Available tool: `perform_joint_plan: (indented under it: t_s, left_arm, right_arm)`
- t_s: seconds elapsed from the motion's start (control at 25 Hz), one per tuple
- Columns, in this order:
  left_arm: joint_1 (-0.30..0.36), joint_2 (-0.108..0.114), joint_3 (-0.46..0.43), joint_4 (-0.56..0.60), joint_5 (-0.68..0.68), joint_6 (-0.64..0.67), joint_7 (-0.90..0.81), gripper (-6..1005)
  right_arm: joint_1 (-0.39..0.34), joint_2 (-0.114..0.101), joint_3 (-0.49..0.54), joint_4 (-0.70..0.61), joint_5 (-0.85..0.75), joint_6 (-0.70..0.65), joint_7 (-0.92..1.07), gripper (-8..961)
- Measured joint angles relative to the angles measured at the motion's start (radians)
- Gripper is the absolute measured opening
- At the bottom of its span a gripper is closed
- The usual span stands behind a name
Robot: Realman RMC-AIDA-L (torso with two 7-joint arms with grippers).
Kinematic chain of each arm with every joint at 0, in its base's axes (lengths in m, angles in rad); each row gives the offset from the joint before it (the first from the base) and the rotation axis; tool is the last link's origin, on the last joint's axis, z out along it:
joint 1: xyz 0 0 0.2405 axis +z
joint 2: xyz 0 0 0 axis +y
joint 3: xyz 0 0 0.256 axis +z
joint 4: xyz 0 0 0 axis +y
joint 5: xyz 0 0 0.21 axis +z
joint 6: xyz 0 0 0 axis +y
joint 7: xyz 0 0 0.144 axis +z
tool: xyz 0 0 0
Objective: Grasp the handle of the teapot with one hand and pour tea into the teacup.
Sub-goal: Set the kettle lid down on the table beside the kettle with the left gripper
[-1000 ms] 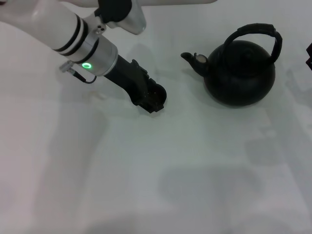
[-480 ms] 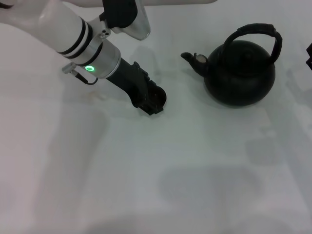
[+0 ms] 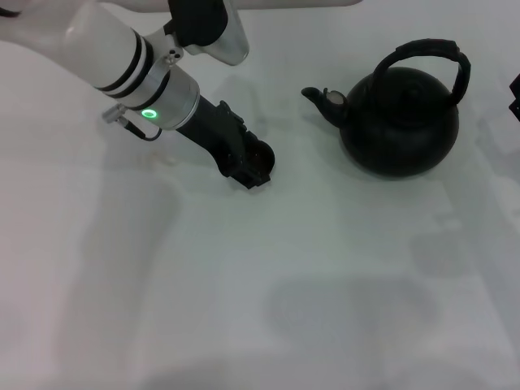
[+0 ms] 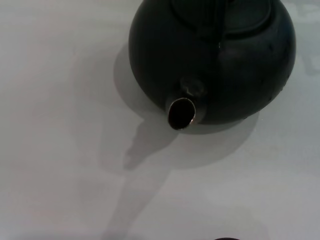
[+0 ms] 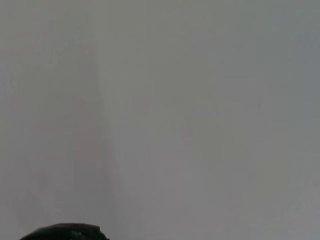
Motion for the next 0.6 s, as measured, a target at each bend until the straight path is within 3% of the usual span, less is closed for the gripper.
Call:
perform_joint_plan:
  t_s: [0.6]
  left_arm:
    - [-0.009,0.004,0.0,0.01,0.006,0.003,-0.043,711]
  right_arm:
    - [-0.001,0.0,0.001,0.0,0.0,0.0,0.001,864]
